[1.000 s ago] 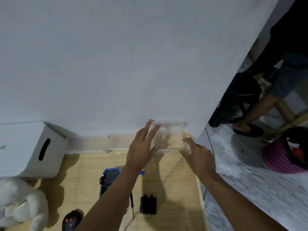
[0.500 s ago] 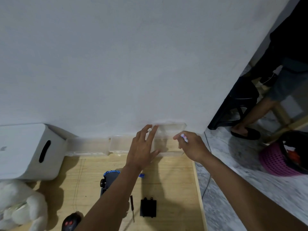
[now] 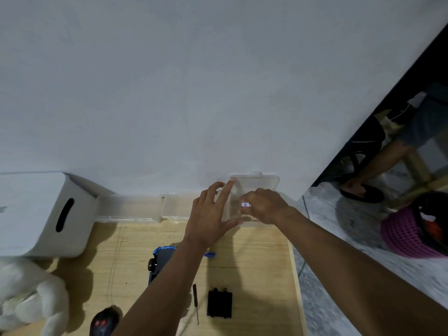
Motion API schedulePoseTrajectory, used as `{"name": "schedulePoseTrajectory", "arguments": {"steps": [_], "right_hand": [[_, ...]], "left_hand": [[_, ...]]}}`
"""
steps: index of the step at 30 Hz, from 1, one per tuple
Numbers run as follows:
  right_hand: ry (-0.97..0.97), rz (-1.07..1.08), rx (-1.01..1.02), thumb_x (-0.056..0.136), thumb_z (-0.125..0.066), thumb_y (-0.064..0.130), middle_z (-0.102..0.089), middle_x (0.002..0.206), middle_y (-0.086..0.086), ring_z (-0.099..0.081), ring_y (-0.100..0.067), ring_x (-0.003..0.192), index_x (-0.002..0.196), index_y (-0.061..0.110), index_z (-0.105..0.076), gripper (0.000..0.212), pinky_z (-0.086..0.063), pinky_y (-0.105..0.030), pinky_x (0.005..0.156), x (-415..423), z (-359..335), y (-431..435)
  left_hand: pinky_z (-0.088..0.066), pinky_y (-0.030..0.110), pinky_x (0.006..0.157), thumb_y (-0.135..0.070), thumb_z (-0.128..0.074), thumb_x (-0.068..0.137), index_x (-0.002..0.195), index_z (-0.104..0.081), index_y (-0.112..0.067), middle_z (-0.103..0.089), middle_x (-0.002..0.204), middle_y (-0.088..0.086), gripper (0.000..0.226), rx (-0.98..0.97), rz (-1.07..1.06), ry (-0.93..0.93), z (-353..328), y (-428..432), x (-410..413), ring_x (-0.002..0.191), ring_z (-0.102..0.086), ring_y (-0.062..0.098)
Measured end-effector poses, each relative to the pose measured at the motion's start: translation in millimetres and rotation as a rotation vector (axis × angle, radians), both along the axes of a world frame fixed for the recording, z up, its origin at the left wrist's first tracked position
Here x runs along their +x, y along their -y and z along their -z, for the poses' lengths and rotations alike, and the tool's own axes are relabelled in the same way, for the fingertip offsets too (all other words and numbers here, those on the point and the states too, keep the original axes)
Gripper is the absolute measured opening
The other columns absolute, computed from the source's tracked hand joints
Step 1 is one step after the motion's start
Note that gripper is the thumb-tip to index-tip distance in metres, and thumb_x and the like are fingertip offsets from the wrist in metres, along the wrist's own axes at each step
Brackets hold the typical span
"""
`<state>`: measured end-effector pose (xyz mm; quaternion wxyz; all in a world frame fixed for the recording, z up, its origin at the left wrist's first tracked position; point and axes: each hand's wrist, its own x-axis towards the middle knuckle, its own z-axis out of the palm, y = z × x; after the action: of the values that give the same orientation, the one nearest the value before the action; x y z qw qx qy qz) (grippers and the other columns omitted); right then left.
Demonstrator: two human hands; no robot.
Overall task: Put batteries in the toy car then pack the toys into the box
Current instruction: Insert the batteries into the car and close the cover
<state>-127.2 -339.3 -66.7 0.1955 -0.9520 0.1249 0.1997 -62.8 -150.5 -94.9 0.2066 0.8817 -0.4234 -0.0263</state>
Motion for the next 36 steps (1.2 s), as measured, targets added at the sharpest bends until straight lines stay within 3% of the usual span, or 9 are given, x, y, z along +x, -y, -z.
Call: {"name": "schedulePoseTrajectory", "arguments": {"steps": [7,11,14,18,23,28,30,33,36], "right_hand": [[0.078,-0.034,-0.082,0.093,-0.056,0.045,-0.068,0.102,-0.004,-0.065,-0.027,0.092,0.101,0.028,-0.069,0.023,-0.042,-0.033,0.07,2.9,7.4,-5.6],[0.123,0.037,-0.066,0.097,-0.051,0.051,-0.064,0.094,-0.002,-0.063,-0.027,0.09,0.095,0.025,-0.062,0.028,-0.042,-0.034,0.069,-0.9,0.9,-1.3],[0.046,0.078,0.015,0.095,-0.055,0.044,-0.062,0.093,-0.003,-0.063,-0.029,0.09,0.09,0.024,-0.058,0.02,-0.043,-0.033,0.068,-4.4,-0.5,5.4],[-0.023,0.027,0.051,0.092,-0.064,0.037,-0.055,0.098,0.001,-0.062,-0.027,0.1,0.111,0.025,-0.068,0.023,-0.052,-0.034,0.08,-4.1,-4.1,6.2],[0.073,0.052,0.018,0.089,-0.067,0.046,-0.068,0.105,0.002,-0.066,-0.021,0.095,0.11,0.032,-0.071,0.026,-0.051,-0.031,0.076,-6.0,-3.5,-0.8],[0.199,0.166,-0.015,0.09,-0.064,0.047,-0.07,0.1,0.003,-0.065,-0.019,0.087,0.097,0.031,-0.067,0.017,-0.052,-0.03,0.073,-15.4,-4.6,-5.0],[0.128,0.134,0.023,0.09,-0.063,0.036,-0.067,0.111,0.003,-0.062,-0.019,0.096,0.107,0.032,-0.062,0.017,-0.047,-0.03,0.074,-17.7,-3.9,-4.0],[0.092,0.072,0.058,0.093,-0.056,0.017,-0.06,0.126,0.004,-0.058,-0.021,0.113,0.13,0.031,-0.057,0.04,-0.046,-0.031,0.082,-18.7,-2.7,-3.7],[0.097,0.022,0.031,0.093,-0.057,0.01,-0.06,0.13,0.003,-0.056,-0.022,0.12,0.136,0.031,-0.058,0.047,-0.05,-0.036,0.093,-20.1,-2.0,-5.5]], "left_hand": [[-0.046,0.04,0.103,-0.08,-0.048,0.081,0.163,-0.01,-0.035,-0.037,0.153,0.0,0.102,0.023,-0.007,-0.027,-2.2,0.4,-1.9,0.132,-0.045,0.02],[-0.046,0.04,0.101,-0.095,-0.023,0.076,0.163,-0.009,-0.034,-0.04,0.151,0.001,0.107,0.044,-0.019,-0.032,-7.0,1.1,-3.6,0.129,-0.047,0.02],[-0.045,0.04,0.102,-0.086,-0.039,0.076,0.163,-0.007,-0.035,-0.04,0.152,0.0,0.106,0.071,-0.023,-0.025,-7.7,0.9,-3.7,0.132,-0.047,0.022],[-0.045,0.04,0.101,-0.084,-0.039,0.077,0.164,-0.009,-0.034,-0.04,0.152,0.001,0.104,0.089,-0.035,-0.02,-7.8,0.9,-4.2,0.131,-0.048,0.022],[-0.044,0.041,0.103,-0.072,-0.063,0.082,0.163,-0.004,-0.036,-0.039,0.153,0.001,0.106,0.101,-0.042,-0.026,-7.2,1.8,-5.0,0.134,-0.046,0.023],[-0.043,0.041,0.104,-0.068,-0.066,0.084,0.163,-0.001,-0.038,-0.038,0.154,0.0,0.106,0.107,-0.055,-0.031,-6.7,1.9,-5.7,0.135,-0.045,0.022],[-0.043,0.04,0.104,-0.067,-0.067,0.084,0.162,0.0,-0.038,-0.038,0.155,0.0,0.106,0.114,-0.055,-0.03,-5.8,2.2,-5.6,0.135,-0.045,0.023],[-0.042,0.04,0.105,-0.066,-0.067,0.085,0.162,0.0,-0.039,-0.037,0.156,0.0,0.106,0.114,-0.065,-0.025,-4.5,2.9,-6.1,0.136,-0.044,0.022],[-0.041,0.04,0.106,-0.066,-0.067,0.085,0.162,0.001,-0.04,-0.035,0.157,-0.001,0.106,0.114,-0.067,-0.024,-3.9,2.7,-5.8,0.137,-0.043,0.022]]}}
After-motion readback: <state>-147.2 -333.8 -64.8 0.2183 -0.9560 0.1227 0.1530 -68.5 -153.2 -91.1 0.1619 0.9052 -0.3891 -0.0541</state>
